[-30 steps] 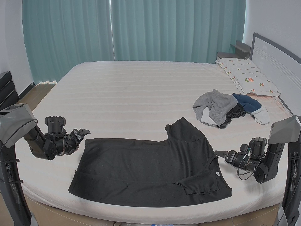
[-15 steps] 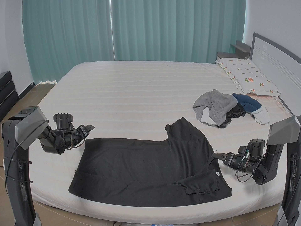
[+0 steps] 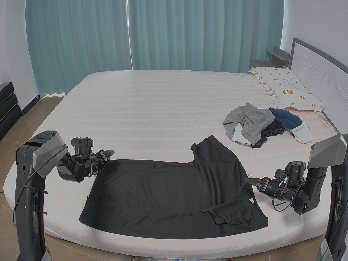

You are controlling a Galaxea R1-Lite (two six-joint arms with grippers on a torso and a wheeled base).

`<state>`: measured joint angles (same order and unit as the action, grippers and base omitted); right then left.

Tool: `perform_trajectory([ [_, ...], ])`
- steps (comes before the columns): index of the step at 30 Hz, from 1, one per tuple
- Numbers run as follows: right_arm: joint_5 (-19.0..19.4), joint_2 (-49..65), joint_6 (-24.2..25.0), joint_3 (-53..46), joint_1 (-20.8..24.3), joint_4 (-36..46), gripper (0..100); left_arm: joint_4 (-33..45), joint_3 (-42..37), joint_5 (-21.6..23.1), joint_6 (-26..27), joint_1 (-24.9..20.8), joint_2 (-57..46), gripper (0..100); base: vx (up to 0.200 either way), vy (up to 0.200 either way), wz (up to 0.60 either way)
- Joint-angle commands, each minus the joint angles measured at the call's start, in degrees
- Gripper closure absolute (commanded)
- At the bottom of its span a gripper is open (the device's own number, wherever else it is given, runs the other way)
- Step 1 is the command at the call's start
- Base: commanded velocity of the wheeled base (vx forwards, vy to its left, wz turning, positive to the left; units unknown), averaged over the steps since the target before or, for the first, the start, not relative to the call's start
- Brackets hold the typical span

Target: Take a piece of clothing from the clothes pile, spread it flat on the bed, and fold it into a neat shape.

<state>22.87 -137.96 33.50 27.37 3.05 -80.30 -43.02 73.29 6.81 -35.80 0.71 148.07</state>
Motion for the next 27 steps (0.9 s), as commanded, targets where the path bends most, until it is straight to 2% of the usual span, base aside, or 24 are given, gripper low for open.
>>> perform_trajectory([
  [1,-0.02,-0.12,-0.01,0.05,0.03,-0.12,0,-0.05,-0.34,-0.05,0.03,-0.44,-0.15,0,0.0,0.0,0.0],
  [4,-0.11,-0.12,-0.01,0.05,0.03,-0.12,0,-0.05,-0.08,-0.57,0.03,-0.44,0.03,0,0.0,0.0,0.0],
  [5,-0.11,-0.03,-0.01,0.05,0.03,-0.03,0,-0.05,0.01,-0.66,0.03,-0.44,-0.06,100,0.0,0.0,0.0],
  [13,-0.98,0.5,-0.01,1.81,1.0,0.14,0,-0.13,-1.48,-3.3,-4.01,0.52,-1.9,100,0.0,0.0,0.0],
  [18,-7.58,-0.29,-0.45,10.69,3.72,4.36,0,-0.13,-2.27,-3.3,-5.68,0.52,-2.78,100,0.0,0.0,0.0],
  [19,-7.58,-0.29,-0.45,10.69,3.72,4.36,0,-0.13,-2.27,-3.3,-5.68,0.52,-2.78,100,0.0,0.0,0.0],
  [20,-8.46,0.5,-0.54,15.7,4.42,9.9,0,-0.13,-2.89,-3.3,-6.21,0.52,-2.96,100,0.0,0.0,0.0],
  [23,-8.63,0.5,-0.8,24.66,4.51,19.57,0,-0.22,-3.68,-3.21,-7.0,0.52,-3.49,100,0.0,0.0,0.0],
  [27,-10.56,-2.49,-0.89,35.12,5.3,28.09,0,-0.22,-4.56,-2.86,-7.97,0.44,-3.93,100,0.0,0.0,0.0],
])
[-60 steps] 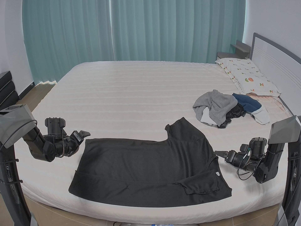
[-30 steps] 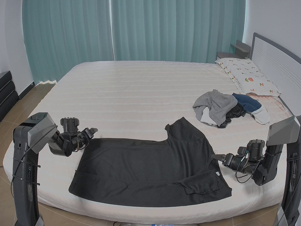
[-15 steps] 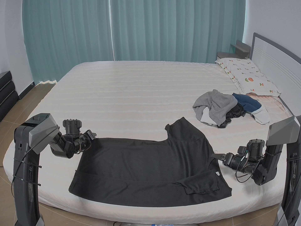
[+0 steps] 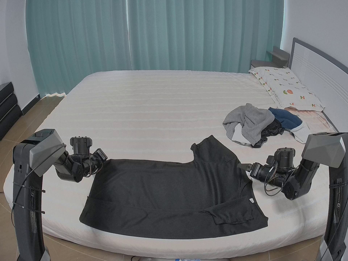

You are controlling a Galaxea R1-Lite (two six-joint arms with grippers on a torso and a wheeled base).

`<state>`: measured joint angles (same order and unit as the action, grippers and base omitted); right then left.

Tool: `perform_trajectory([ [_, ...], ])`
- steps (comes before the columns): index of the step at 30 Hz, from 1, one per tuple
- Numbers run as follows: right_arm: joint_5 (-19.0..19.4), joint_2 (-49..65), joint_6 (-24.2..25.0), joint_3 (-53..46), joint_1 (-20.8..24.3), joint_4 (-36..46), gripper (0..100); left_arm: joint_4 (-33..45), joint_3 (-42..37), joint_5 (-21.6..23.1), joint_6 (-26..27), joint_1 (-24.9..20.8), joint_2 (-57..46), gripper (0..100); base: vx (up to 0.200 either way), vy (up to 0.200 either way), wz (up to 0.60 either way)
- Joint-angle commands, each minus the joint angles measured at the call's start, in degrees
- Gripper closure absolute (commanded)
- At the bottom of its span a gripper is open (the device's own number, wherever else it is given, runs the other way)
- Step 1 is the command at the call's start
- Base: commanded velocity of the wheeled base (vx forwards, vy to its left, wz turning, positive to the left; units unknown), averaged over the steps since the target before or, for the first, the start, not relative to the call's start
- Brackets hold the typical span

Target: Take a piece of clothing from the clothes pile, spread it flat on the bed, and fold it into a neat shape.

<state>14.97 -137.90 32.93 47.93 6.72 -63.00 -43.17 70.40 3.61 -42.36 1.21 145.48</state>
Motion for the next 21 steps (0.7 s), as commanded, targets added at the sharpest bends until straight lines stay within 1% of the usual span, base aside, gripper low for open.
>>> perform_trajectory([
  [1,-3.37,-3.78,-0.41,16.93,1.81,12.29,0,-0.08,-1.76,0.35,-1.41,0.02,-1.34,100,0.0,0.0,0.0],
  [4,-4.42,-6.94,-0.93,22.03,2.16,16.59,0,-0.08,-1.76,0.43,-1.5,0.02,-1.34,100,0.0,0.0,0.0],
  [5,-4.42,-6.94,-0.93,22.03,2.16,16.59,0,-0.08,-1.76,0.43,-1.5,0.02,-1.34,100,0.0,0.0,0.0],
  [6,-4.42,-8.53,-2.34,25.46,2.16,19.85,0,-0.08,-1.85,0.43,-1.5,0.02,-1.25,100,0.0,0.0,0.0],
  [9,-4.51,-10.99,-3.13,30.03,2.16,23.8,0,0.01,-1.93,0.52,-1.5,0.02,-1.25,100,0.0,0.0,0.0],
  [11,-4.51,-13.01,-3.13,34.86,2.34,26.53,0,0.01,-2.2,0.52,-1.5,0.02,-1.25,100,0.0,0.0,0.0],
  [15,-4.69,-15.47,-3.04,41.54,2.16,29.16,0,-0.08,-2.64,0.61,-1.5,0.02,-1.34,100,0.0,0.0,0.0],
  [21,-5.04,-17.31,-3.04,44.18,2.34,30.31,0,-0.08,-2.64,0.61,-1.5,-0.06,-1.43,100,0.0,0.0,0.0],
])
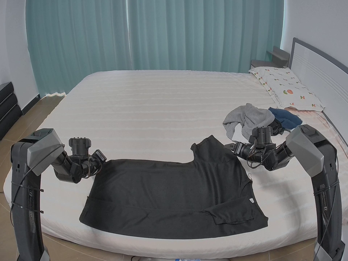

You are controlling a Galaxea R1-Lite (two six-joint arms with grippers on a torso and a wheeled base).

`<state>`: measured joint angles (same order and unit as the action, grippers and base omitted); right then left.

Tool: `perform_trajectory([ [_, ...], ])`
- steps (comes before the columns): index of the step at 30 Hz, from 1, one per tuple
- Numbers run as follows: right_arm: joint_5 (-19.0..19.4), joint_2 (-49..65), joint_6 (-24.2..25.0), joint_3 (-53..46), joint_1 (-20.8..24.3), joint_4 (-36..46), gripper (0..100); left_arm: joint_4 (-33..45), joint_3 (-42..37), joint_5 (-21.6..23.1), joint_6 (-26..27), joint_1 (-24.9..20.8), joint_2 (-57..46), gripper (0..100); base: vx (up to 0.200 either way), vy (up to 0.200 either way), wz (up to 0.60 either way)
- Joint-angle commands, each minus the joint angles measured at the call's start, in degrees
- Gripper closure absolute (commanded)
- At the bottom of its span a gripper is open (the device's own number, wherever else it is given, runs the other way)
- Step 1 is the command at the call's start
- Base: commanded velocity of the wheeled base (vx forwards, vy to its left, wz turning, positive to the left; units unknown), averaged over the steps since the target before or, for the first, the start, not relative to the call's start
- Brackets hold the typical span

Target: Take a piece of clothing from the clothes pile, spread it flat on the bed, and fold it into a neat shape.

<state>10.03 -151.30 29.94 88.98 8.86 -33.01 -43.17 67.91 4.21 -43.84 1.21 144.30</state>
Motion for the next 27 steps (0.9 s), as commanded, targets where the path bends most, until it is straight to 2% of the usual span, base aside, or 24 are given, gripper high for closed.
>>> perform_trajectory([
  [1,-0.19,-4.09,-0.06,3.48,0.19,0.4,0,-0.08,-0.24,0.01,-0.02,0.02,-0.25,100,0.0,0.0,0.0],
  [9,-0.19,-4.62,0.47,4.18,0.01,-0.3,0,0.01,-0.24,0.1,-0.02,0.02,-0.25,100,0.0,0.0,0.0],
  [10,-0.1,-4.62,0.56,4.18,0.01,-0.3,100,0.01,-0.24,0.1,-0.02,-0.06,-0.25,100,0.0,0.0,0.0],
  [22,-0.1,-3.83,1.88,4.18,0.1,-0.47,100,0.01,-0.15,0.1,-0.02,0.02,-0.25,100,0.0,0.0,0.0],
  [27,-0.1,-1.1,4.6,1.81,-0.34,-1.27,100,0.01,0.03,0.1,-0.02,0.02,-0.51,100,0.0,0.0,0.0],
])
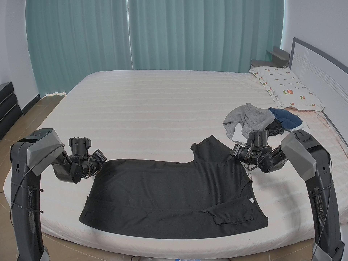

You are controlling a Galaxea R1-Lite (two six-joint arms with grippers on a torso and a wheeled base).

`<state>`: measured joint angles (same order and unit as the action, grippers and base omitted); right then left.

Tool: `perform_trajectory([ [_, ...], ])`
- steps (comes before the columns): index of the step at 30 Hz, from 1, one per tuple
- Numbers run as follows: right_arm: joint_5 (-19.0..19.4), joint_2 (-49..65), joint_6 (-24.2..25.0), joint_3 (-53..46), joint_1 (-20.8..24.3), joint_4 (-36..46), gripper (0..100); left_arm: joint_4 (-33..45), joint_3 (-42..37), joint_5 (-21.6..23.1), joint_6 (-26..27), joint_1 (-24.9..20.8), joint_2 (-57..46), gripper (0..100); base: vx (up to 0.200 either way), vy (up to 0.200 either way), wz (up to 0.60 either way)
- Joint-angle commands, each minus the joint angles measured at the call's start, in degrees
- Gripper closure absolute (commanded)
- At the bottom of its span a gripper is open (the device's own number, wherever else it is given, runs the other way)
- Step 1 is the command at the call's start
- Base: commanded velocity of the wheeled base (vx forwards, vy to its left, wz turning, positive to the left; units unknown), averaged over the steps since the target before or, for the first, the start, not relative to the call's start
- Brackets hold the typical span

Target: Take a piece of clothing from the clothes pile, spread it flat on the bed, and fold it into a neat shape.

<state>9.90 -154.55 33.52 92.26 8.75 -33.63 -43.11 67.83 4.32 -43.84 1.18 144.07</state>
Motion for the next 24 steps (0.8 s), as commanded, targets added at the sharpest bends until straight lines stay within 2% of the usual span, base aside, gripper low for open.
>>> perform_trajectory([
  [1,0.03,2.77,1.46,-2.17,-0.23,-1.43,100,-0.05,0.11,-0.01,-0.02,0.14,-0.54,100,0.0,0.0,0.0],
  [5,0.82,4.61,1.9,-6.3,-0.75,-5.57,100,0.04,-0.15,-0.01,-0.2,0.66,-2.13,100,0.0,0.0,0.0],
  [16,0.82,4.61,1.98,-9.47,-1.46,-12.16,100,-1.19,-1.56,0.52,-3.27,2.33,-5.29,100,0.0,0.0,0.0],
  [24,0.82,4.52,1.9,-10.26,-1.46,-14.0,100,-1.37,-4.99,5.18,-3.71,4.53,-9.16,100,0.0,0.0,0.0],
])
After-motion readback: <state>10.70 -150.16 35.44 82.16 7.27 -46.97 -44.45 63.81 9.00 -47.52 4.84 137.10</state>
